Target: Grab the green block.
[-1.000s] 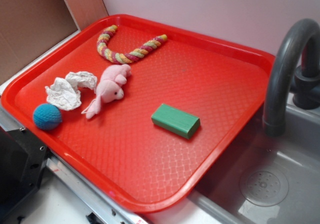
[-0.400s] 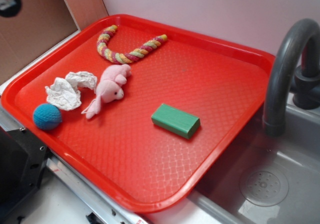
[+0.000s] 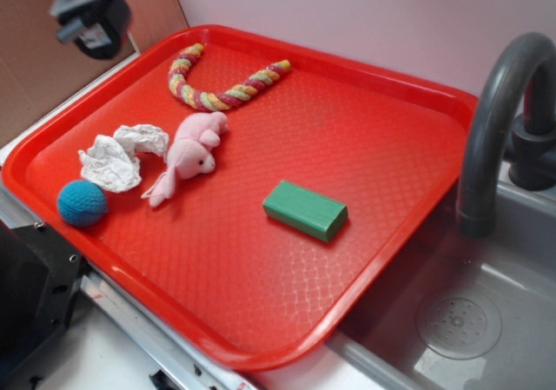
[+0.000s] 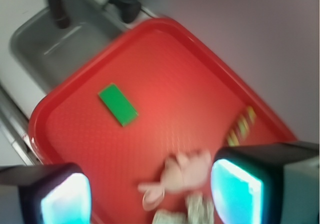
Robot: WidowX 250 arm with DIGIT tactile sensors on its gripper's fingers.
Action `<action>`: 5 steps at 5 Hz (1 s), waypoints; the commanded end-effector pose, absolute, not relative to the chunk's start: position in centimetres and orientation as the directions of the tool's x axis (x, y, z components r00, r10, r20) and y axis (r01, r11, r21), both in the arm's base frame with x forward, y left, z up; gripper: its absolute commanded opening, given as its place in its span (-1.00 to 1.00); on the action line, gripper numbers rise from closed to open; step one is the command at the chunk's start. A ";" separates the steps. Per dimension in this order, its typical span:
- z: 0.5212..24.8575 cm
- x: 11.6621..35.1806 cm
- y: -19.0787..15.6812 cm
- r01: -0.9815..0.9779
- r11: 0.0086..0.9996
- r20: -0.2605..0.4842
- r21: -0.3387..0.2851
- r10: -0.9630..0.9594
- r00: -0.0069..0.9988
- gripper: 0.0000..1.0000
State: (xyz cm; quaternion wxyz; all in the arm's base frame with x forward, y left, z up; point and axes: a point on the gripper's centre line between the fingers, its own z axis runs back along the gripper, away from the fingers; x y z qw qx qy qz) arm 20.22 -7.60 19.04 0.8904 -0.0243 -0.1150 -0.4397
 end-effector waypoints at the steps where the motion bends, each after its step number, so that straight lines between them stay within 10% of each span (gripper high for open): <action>1: 16.8 20.9 -9.6 0.918 0.394 0.246 0.037 -0.894 0.374 1.00; 5: 8.2 21.2 -13.1 0.961 0.275 0.008 0.027 -0.961 0.275 1.00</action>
